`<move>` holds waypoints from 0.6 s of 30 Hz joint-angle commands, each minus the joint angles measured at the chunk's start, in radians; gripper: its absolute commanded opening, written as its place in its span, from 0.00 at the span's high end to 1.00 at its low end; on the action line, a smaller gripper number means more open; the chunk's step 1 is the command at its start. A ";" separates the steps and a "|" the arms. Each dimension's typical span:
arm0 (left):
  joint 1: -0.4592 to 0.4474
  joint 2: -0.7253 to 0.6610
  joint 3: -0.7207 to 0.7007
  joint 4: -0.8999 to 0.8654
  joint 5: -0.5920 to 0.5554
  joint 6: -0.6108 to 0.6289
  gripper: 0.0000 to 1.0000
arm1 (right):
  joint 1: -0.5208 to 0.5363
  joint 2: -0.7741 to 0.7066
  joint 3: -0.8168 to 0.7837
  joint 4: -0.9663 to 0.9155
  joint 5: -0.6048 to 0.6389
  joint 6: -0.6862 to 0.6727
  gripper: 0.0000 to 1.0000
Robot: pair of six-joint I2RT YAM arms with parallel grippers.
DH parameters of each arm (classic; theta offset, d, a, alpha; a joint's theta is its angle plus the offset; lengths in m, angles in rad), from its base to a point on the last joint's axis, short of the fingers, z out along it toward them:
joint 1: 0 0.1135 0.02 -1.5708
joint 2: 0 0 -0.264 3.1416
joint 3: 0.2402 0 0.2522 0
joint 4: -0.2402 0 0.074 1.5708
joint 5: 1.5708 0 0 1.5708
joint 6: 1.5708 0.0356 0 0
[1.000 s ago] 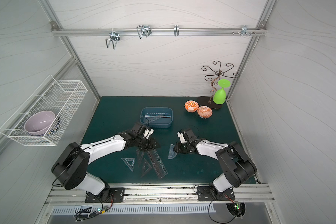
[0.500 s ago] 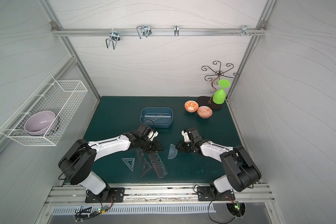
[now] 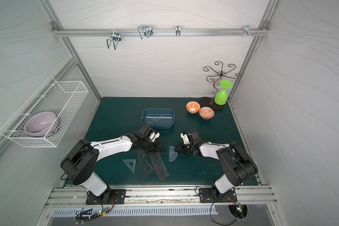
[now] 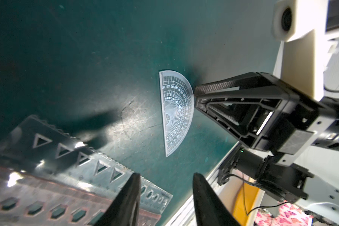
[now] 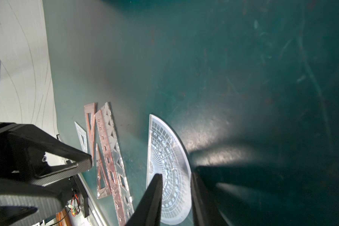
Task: Put the scattered rulers into the storage box
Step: Pick up the ruler from the center of the board.
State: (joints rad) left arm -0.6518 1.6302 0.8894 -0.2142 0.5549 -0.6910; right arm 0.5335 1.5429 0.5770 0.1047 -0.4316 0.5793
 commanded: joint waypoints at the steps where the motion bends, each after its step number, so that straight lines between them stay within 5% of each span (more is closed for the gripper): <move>1: -0.015 0.024 0.031 0.075 0.028 -0.013 0.59 | -0.009 -0.014 0.011 -0.024 -0.020 -0.004 0.70; 18: -0.068 0.226 0.083 0.310 0.079 -0.134 0.69 | -0.089 -0.135 -0.025 -0.018 -0.104 0.014 0.70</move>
State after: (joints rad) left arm -0.7113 1.8423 0.9222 0.0345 0.6155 -0.8108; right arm 0.4545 1.4109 0.5678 0.0956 -0.5072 0.5858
